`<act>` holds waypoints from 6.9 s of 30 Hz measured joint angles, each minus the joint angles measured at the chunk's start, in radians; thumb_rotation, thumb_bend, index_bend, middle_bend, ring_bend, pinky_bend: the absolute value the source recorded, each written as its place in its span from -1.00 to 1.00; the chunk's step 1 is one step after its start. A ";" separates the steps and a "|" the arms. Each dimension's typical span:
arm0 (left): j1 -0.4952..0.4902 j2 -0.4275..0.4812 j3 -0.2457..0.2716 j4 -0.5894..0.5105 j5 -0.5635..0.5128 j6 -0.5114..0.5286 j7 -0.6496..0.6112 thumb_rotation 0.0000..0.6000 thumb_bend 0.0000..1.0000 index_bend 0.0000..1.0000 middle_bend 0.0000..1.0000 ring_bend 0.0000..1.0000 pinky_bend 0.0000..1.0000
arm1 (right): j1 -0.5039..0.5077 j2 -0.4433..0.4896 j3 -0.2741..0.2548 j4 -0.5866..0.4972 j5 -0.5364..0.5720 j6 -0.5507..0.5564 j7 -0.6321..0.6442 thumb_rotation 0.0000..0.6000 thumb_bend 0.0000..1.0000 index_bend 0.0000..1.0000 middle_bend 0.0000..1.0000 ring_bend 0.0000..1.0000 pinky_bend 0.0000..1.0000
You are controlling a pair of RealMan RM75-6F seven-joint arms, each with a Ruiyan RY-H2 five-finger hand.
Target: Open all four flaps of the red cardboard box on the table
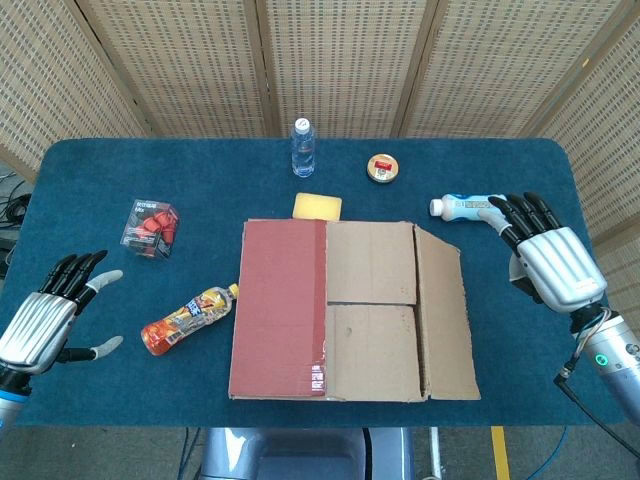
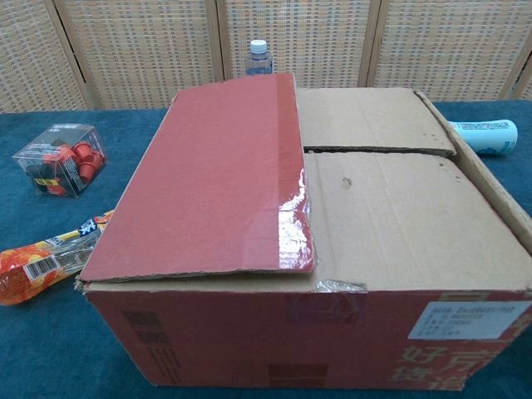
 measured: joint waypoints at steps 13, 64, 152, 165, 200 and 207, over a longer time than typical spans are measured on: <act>-0.146 0.077 -0.051 -0.026 0.118 -0.092 -0.066 0.61 -0.60 -0.75 -1.00 -1.00 -1.00 | -0.092 -0.150 -0.026 -0.005 0.053 0.121 -0.156 1.00 1.00 -0.87 -0.92 -1.00 -1.00; -0.865 -0.247 -0.194 0.062 -0.224 -0.795 -0.033 -0.67 0.80 -0.48 -0.76 -0.97 -1.00 | -0.212 -0.295 -0.042 0.100 0.063 0.190 -0.133 1.00 1.00 -0.87 -0.92 -1.00 -1.00; -0.502 0.373 -0.052 -0.115 0.130 -0.428 -0.313 -0.67 0.74 -0.16 -0.20 -0.53 -1.00 | -0.197 -0.285 -0.013 0.040 0.060 0.150 -0.168 1.00 1.00 -0.87 -0.92 -1.00 -1.00; -0.458 0.294 -0.047 -0.075 0.095 -0.404 -0.306 -0.69 -0.13 -0.41 -0.65 -0.80 -1.00 | -0.201 -0.300 -0.022 0.044 0.061 0.152 -0.174 1.00 1.00 -0.87 -0.92 -1.00 -1.00; -0.547 -0.278 -0.147 -0.050 -0.435 -0.364 0.392 0.60 -0.35 -1.00 -1.00 -1.00 -1.00 | -0.221 -0.330 -0.031 0.109 0.057 0.167 -0.121 1.00 0.91 -0.87 -0.92 -1.00 -1.00; -0.582 -0.343 -0.141 -0.029 -0.495 -0.360 0.474 0.59 -0.35 -1.00 -1.00 -1.00 -1.00 | -0.222 -0.329 -0.029 0.119 0.058 0.165 -0.107 1.00 0.91 -0.87 -0.92 -1.00 -1.00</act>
